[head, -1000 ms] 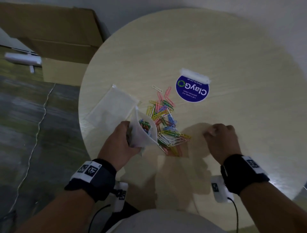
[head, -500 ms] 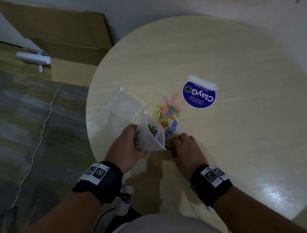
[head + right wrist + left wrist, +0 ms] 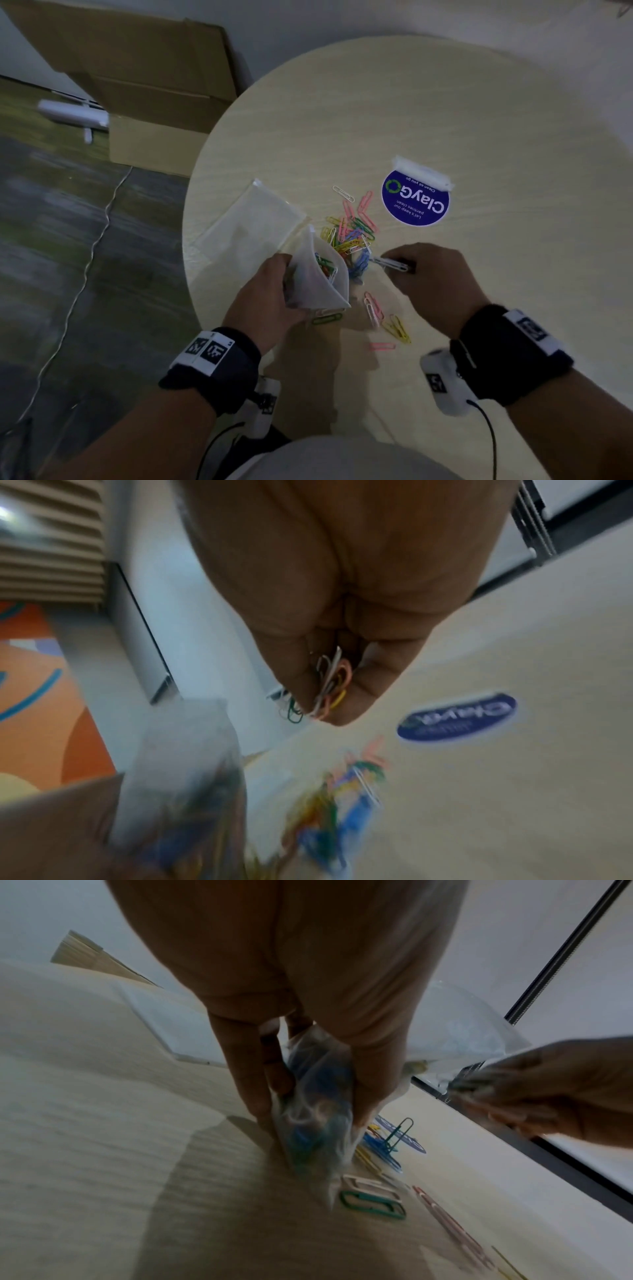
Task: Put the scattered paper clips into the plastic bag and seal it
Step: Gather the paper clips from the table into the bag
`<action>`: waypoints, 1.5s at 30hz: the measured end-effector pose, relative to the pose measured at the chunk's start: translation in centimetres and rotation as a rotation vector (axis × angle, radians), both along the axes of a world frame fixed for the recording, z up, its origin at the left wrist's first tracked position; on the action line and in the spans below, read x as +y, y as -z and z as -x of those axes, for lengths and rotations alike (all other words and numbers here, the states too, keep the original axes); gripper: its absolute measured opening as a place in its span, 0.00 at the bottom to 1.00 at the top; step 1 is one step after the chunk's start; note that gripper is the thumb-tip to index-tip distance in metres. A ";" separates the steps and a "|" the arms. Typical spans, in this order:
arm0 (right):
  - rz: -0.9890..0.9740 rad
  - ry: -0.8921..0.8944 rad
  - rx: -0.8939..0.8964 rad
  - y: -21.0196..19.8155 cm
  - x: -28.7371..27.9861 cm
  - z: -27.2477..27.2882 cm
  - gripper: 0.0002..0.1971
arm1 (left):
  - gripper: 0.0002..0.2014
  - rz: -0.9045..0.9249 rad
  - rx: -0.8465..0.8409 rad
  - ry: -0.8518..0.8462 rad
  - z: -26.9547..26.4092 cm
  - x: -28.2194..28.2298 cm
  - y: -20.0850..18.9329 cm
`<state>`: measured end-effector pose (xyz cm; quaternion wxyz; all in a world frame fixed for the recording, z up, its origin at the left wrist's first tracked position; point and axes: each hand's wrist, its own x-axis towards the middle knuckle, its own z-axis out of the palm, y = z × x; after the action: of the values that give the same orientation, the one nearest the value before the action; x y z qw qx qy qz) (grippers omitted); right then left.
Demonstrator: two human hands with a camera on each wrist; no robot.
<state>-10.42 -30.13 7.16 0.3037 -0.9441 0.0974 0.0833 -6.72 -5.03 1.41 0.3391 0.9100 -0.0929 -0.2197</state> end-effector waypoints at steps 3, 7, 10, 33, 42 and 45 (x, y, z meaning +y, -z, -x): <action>-0.106 0.009 -0.031 -2.7 0.6 -0.8 0.07 | 0.37 -0.016 0.000 -0.004 -0.1 -0.1 0.1; -0.192 -0.048 0.012 -4.4 2.8 -1.6 0.06 | 0.35 -0.018 -0.018 -0.008 -0.2 -0.4 0.3; -0.120 -0.123 0.076 -4.2 4.3 -2.1 0.06 | 0.32 -0.012 -0.049 0.009 -0.2 -0.6 0.0; 0.230 -0.244 0.171 7.8 0.9 -13.3 0.27 | 0.29 0.064 0.033 -0.044 0.1 1.7 0.0; 0.239 -0.503 0.054 6.9 1.7 -4.6 0.25 | 0.34 0.057 0.032 -0.007 0.2 1.9 0.2; 0.108 -0.201 0.013 6.2 0.8 -3.5 0.22 | 0.35 0.051 0.022 -0.020 0.2 2.0 0.3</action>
<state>-6.92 -29.37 0.96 0.2420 -0.9635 0.0088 0.1143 -6.95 -3.02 1.11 0.3653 0.8995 -0.0858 -0.2238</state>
